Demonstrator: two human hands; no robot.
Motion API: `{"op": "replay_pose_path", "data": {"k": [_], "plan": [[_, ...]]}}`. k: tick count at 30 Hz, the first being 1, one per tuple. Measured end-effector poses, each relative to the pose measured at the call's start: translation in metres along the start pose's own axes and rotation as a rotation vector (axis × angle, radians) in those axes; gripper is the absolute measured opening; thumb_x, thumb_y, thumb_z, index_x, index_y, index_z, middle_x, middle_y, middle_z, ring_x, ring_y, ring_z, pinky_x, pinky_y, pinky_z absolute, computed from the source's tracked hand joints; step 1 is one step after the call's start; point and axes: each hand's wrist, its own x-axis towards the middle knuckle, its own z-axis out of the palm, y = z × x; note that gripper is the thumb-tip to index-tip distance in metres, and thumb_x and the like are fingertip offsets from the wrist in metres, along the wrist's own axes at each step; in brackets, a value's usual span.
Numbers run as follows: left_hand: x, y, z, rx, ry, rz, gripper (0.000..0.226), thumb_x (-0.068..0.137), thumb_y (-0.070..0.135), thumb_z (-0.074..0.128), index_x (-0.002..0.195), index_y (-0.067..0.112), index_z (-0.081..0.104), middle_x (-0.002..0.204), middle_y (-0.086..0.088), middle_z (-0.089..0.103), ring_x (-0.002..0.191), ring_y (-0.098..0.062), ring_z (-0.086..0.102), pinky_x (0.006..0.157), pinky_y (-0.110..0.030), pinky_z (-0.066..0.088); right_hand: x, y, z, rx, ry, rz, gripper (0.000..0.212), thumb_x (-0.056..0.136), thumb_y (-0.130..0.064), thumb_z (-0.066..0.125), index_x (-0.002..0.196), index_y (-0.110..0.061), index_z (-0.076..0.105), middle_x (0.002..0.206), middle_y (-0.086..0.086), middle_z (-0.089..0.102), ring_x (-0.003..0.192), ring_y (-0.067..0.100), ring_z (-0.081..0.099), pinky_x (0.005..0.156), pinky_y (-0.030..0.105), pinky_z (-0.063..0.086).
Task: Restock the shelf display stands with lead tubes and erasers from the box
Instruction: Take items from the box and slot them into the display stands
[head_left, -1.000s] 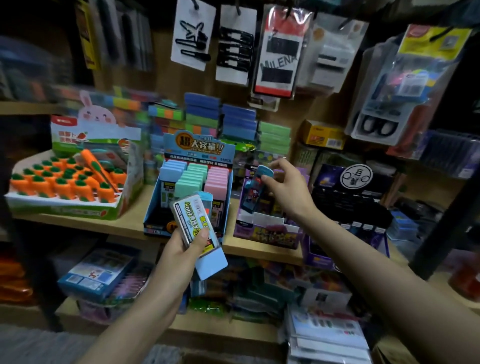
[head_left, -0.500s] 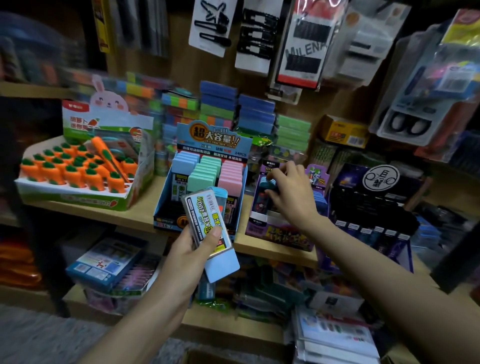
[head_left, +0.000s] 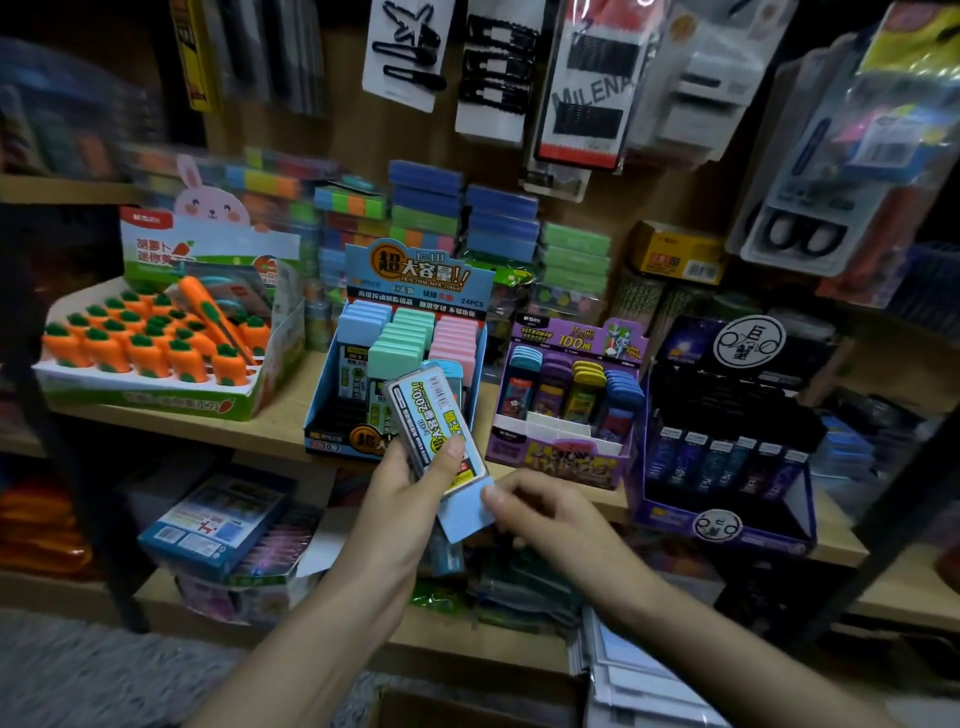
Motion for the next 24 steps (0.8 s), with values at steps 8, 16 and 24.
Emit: {"op": "replay_pose_path", "data": {"k": [8,16,24], "plan": [[-0.005,-0.009,0.019,0.028,-0.004,-0.045,0.05,0.063,0.046,0.067,0.109,0.028,0.059,0.093,0.01,0.074,0.088,-0.007,0.069,0.074,-0.025,0.053,-0.014,0.016,-0.013,0.321,0.169,0.185,0.007,0.088,-0.011,0.062,0.093,-0.008,0.064,0.083,0.003,0.072,0.076,0.013,0.067,0.065,0.022,0.054],[0.0,-0.001,0.009,0.057,0.031,-0.056,0.045,0.069,0.052,0.062,0.106,0.027,0.06,0.084,0.01,0.074,0.073,-0.002,0.068,0.067,-0.028,0.045,-0.028,0.012,-0.059,0.428,0.408,0.11,0.017,0.092,-0.015,0.056,0.105,-0.007,0.063,0.092,0.013,0.073,0.068,0.017,0.065,0.05,0.023,0.049],[0.011,0.023,-0.032,0.175,0.224,0.056,0.007,0.094,0.031,0.049,0.097,0.029,0.056,0.079,0.004,0.065,0.067,-0.008,0.061,0.056,-0.024,0.047,0.03,-0.061,-0.062,-0.108,0.555,-0.28,0.011,0.092,-0.01,0.055,0.096,-0.017,0.063,0.088,-0.002,0.067,0.072,-0.001,0.063,0.061,0.013,0.051]]}}
